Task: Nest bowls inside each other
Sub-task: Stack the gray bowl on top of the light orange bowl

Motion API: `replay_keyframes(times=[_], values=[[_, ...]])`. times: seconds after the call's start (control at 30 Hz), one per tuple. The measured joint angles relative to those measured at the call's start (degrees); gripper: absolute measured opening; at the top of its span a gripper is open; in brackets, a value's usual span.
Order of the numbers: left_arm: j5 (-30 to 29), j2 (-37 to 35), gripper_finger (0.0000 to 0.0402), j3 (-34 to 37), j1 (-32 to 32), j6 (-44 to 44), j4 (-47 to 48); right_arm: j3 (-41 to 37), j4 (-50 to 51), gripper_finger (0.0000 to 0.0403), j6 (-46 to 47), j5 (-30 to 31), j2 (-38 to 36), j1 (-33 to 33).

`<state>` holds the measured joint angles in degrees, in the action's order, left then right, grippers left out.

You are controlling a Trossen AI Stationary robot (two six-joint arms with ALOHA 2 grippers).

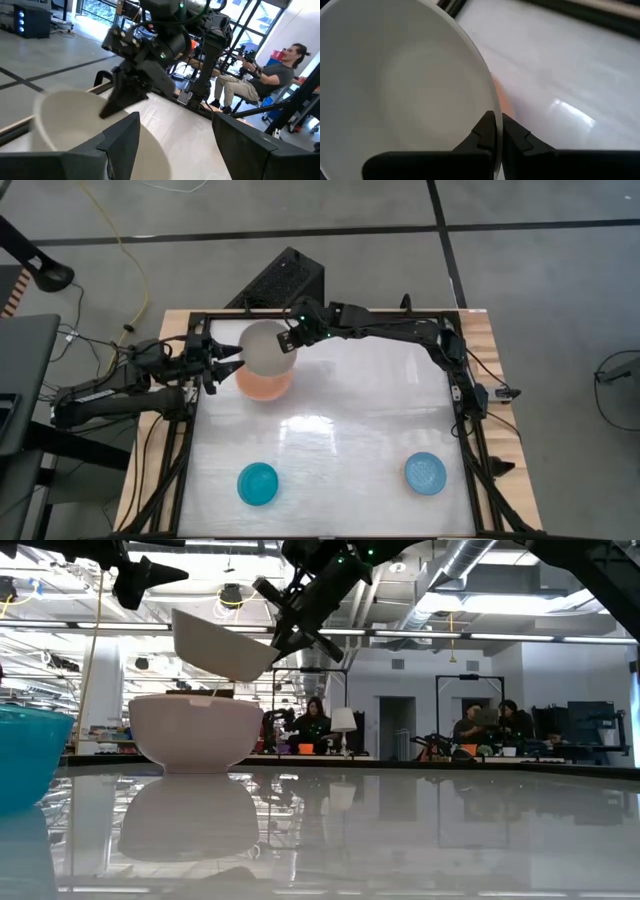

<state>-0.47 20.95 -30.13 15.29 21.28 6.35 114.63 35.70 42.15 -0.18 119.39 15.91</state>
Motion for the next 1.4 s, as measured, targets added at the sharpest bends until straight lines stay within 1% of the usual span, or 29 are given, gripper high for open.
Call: replay_keyframes(times=[0.07,0.23,0.3,0.37,0.43,0.73,0.87,1.07,1.23,1.4], values=[[0.00,0.00,0.0238,0.00,0.00,0.00,-0.32,0.06,-2.15,0.0034,0.48,1.04,0.91,-0.08],[-0.15,-0.02,0.0238,0.00,0.02,-0.02,-1.00,0.01,-6.91,0.0034,1.92,-0.08,3.74,-1.21],[-0.14,0.00,0.0238,0.00,0.01,-0.02,-0.98,-0.01,-5.18,0.0034,2.00,-0.59,3.80,-1.45],[-0.12,-0.02,0.0238,0.00,-0.02,-0.02,-0.92,0.16,-6.79,0.0034,2.43,-0.98,4.07,-1.36],[-0.07,0.00,0.0238,0.00,-0.02,-0.02,-0.84,0.18,-6.24,0.0034,2.53,-1.52,4.42,-1.22],[-0.04,0.00,0.0238,0.00,-0.02,-0.22,-0.72,0.07,-5.31,0.0034,2.56,-1.15,4.62,-1.36],[-0.04,0.00,0.0238,0.00,-0.02,-0.26,-0.70,-0.28,-5.17,0.0034,2.39,1.24,4.63,-1.89],[-0.08,0.00,0.0238,0.00,-0.02,-0.61,-0.68,-2.42,-5.69,0.0034,2.17,1.52,4.63,-3.02],[-0.09,-0.01,0.0238,0.00,-0.02,-0.59,-0.67,-2.51,-7.42,0.0034,0.90,3.15,4.65,-3.18],[0.02,-0.01,0.0238,0.00,-0.04,-0.58,-0.65,-2.51,-7.63,0.0034,0.81,3.14,5.36,-3.20]])
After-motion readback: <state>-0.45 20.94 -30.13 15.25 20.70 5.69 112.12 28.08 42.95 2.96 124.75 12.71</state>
